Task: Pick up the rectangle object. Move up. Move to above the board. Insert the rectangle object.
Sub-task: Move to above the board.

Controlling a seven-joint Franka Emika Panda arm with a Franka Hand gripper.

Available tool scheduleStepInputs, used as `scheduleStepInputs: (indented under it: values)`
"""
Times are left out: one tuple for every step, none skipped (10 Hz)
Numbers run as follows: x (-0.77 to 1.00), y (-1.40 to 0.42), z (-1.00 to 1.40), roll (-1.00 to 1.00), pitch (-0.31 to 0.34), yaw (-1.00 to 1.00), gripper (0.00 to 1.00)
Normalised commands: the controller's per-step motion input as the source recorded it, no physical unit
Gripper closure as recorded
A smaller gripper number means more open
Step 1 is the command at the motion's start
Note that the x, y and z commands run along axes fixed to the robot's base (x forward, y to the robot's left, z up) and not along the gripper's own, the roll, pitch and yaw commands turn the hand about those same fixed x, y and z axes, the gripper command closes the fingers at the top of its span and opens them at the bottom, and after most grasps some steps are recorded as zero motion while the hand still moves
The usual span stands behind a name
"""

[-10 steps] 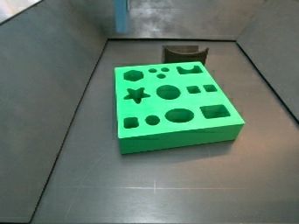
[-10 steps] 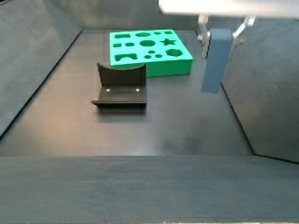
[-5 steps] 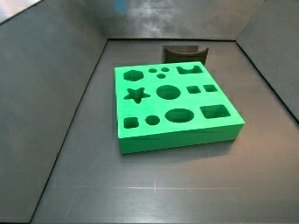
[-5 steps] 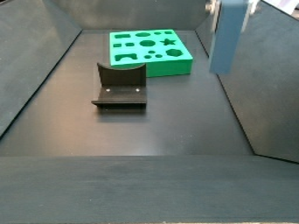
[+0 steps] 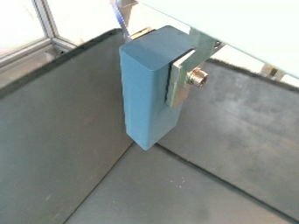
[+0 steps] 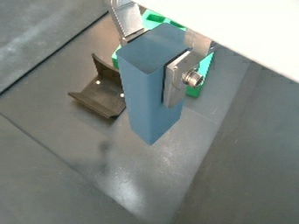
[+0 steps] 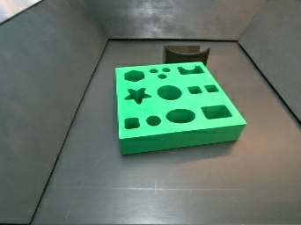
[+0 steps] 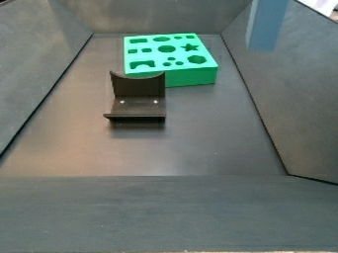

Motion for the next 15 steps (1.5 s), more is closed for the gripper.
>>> scheduleStepInputs:
  values:
    - [0.0, 0.02, 0.6, 0.04, 0.072, -0.01, 1.0]
    - [0.0, 0.01, 0.44, 0.04, 0.074, -0.01, 1.0]
    - [0.0, 0.01, 0.23, 0.04, 0.078, -0.01, 1.0]
    - [0.24, -1.0, 0.03, -0.3, 0.135, 0.66, 1.0]
    - [0.24, -1.0, 0.03, -0.29, 0.133, 0.63, 1.0]
    - [0.25, -1.0, 0.03, -0.17, 0.118, 0.42, 1.0]
    - [0.25, -1.0, 0.03, -0.14, 0.104, 0.26, 1.0]
    - [0.26, -1.0, 0.04, -0.07, 0.099, 0.15, 1.0]
    - [0.26, -1.0, 0.04, -0.03, 0.097, 0.09, 1.0]
    - [0.27, -1.0, 0.04, -0.01, 0.1, 0.04, 1.0]
    - [0.28, -1.0, 0.04, -0.01, 0.107, 0.02, 1.0]
    - [0.29, -1.0, 0.04, -0.01, 0.113, 0.02, 1.0]
    - [0.3, -1.0, 0.05, 0.0, 0.117, 0.01, 1.0]
    - [0.31, -1.0, 0.05, 0.0, 0.123, 0.01, 1.0]
    - [0.32, -1.0, 0.05, -0.01, 0.127, 0.01, 1.0]
